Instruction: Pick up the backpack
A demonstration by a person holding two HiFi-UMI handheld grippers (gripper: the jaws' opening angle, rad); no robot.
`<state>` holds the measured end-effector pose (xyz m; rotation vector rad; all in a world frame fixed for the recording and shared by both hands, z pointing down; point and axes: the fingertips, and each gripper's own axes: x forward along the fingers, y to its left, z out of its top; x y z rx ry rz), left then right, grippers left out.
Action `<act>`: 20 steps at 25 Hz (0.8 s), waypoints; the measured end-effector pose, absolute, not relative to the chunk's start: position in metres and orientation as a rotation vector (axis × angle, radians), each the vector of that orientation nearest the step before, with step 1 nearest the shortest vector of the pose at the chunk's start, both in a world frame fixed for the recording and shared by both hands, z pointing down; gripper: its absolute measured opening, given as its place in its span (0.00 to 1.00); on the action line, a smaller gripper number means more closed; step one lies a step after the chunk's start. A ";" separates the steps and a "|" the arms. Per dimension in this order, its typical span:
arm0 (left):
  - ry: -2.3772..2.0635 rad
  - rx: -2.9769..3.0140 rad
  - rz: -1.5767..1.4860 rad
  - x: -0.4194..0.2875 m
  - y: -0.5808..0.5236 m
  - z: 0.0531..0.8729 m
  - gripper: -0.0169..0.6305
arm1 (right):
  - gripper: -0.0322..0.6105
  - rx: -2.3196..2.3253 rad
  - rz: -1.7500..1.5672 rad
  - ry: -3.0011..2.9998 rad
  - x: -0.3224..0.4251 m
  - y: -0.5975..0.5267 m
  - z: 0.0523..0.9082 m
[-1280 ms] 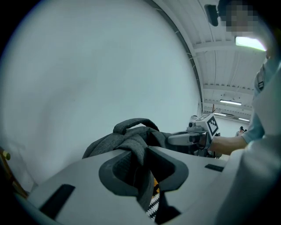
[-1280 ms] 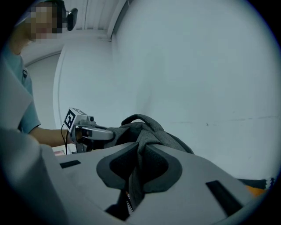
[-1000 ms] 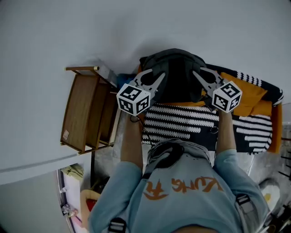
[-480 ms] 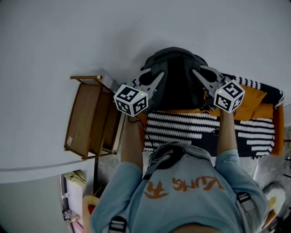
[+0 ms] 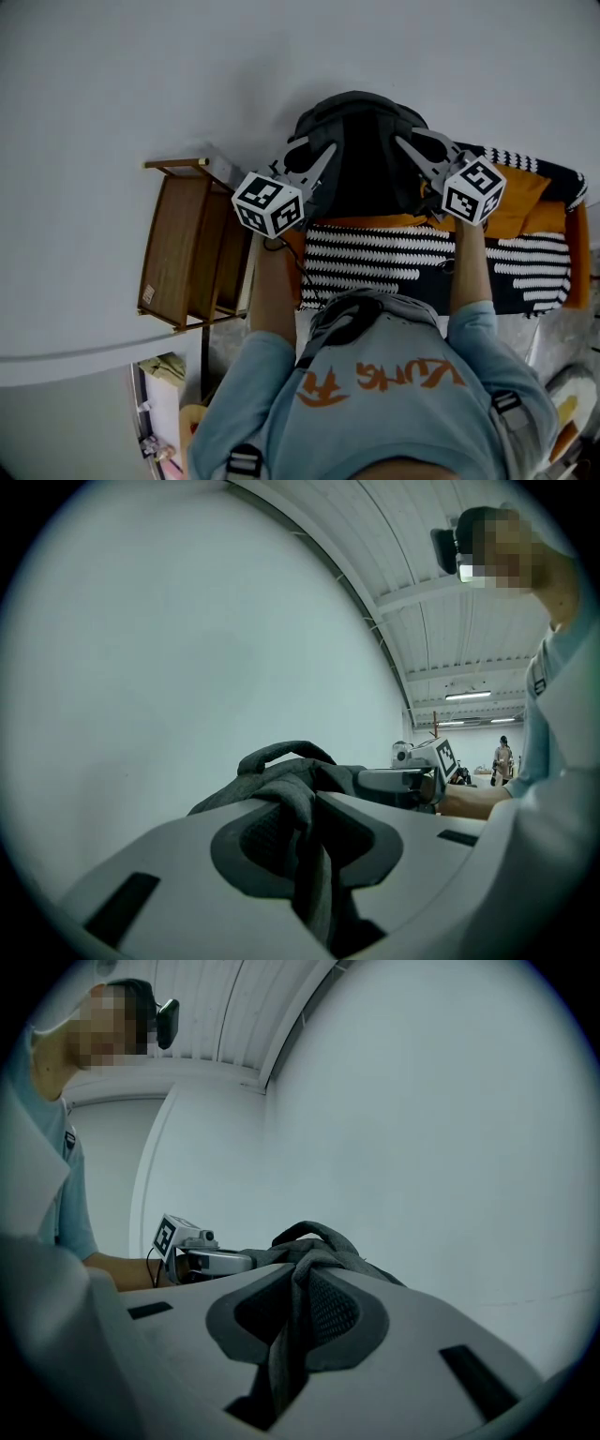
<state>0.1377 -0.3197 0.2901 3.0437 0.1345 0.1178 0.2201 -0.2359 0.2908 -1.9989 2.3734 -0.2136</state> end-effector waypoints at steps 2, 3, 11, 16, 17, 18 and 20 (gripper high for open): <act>0.136 3.044 0.124 0.138 -0.320 0.291 0.16 | 0.10 -2.000 -0.229 2.363 0.221 -0.236 0.292; 0.137 3.043 0.126 0.139 -0.321 0.292 0.16 | 0.10 -1.997 -0.236 2.360 0.221 -0.237 0.293; 0.153 3.022 0.133 0.142 -0.323 0.298 0.16 | 0.10 -1.961 -0.245 2.374 0.224 -0.240 0.299; 0.162 3.018 0.141 0.144 -0.325 0.301 0.16 | 0.10 -1.942 -0.265 2.371 0.227 -0.242 0.300; 0.162 3.018 0.139 0.144 -0.326 0.301 0.16 | 0.10 -1.940 -0.267 2.372 0.228 -0.242 0.301; 0.162 3.017 0.136 0.145 -0.326 0.301 0.16 | 0.10 -1.938 -0.269 2.372 0.228 -0.242 0.301; 0.163 3.018 0.132 0.146 -0.327 0.302 0.16 | 0.10 -1.937 -0.277 2.370 0.229 -0.243 0.301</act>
